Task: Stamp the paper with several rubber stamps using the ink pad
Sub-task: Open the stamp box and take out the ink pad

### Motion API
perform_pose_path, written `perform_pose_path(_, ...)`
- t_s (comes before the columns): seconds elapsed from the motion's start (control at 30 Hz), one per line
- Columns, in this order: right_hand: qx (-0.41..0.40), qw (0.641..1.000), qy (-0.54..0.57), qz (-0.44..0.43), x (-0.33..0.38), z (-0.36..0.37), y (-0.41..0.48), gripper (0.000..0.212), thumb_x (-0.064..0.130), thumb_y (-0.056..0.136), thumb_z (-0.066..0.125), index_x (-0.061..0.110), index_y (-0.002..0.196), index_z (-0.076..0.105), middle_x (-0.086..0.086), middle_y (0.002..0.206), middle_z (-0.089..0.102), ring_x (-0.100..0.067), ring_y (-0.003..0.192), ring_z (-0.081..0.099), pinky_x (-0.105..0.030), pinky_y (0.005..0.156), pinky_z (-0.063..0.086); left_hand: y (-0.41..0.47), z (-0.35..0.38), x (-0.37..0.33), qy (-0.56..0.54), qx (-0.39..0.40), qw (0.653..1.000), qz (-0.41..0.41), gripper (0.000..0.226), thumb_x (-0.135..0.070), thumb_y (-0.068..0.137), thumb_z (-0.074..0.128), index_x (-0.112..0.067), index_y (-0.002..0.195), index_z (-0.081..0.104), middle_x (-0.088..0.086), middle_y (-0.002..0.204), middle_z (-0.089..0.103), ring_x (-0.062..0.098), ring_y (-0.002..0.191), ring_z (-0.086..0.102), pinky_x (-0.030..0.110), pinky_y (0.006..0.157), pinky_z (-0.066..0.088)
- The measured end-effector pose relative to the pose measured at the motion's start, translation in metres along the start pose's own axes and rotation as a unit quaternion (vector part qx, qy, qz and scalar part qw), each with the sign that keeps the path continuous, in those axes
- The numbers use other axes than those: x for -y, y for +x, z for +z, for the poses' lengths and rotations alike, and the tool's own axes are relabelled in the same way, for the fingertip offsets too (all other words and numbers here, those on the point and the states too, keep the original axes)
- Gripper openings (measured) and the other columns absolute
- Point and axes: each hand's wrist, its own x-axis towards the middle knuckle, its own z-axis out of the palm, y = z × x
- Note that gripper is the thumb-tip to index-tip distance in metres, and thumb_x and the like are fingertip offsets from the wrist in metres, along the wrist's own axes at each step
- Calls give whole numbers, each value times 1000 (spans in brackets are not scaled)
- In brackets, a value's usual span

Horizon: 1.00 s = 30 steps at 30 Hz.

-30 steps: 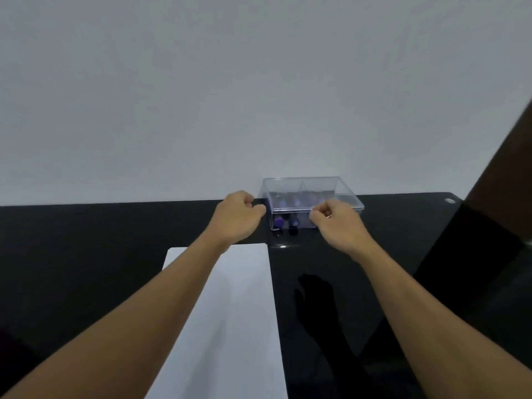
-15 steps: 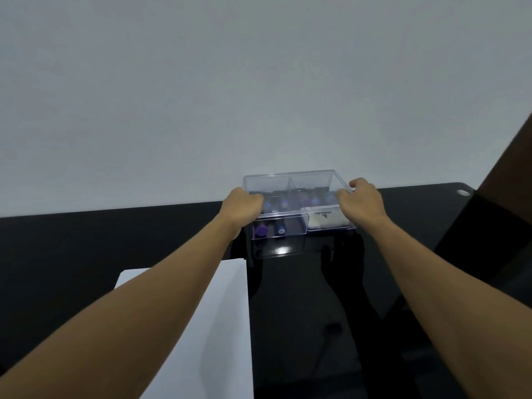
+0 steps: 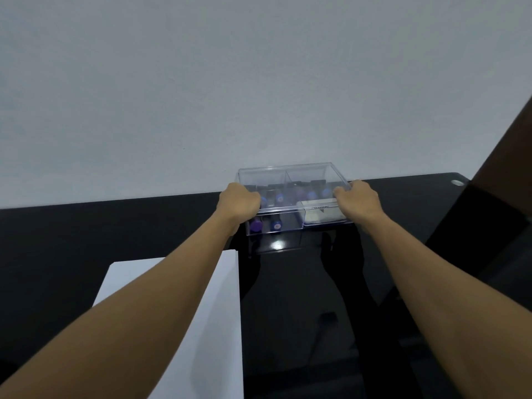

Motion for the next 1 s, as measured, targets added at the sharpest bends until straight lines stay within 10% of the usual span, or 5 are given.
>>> perform_pose_path(0.2, -12, 1000, -7, -1, -15, -13, -23, 33, 30, 95, 48, 6, 114, 60, -11, 108, 62, -21, 80, 54, -27, 57, 34, -19, 3, 10, 8, 15, 1000, 16, 25, -25, 87, 67, -4, 98, 70, 11, 101, 71, 19, 81, 65, 26, 64, 49)
perform_pose_path(1.0, -16, 999, 26, 22, -51, -60, -188, 28, 29, 97, 49, 11, 117, 56, -5, 105, 57, -23, 90, 50, -30, 74, 34, -181, -6, 51, 64, -2, 996, 54, 22, -31, 94, 60, -11, 97, 69, 7, 94, 71, 19, 81, 65, 33, 71, 53)
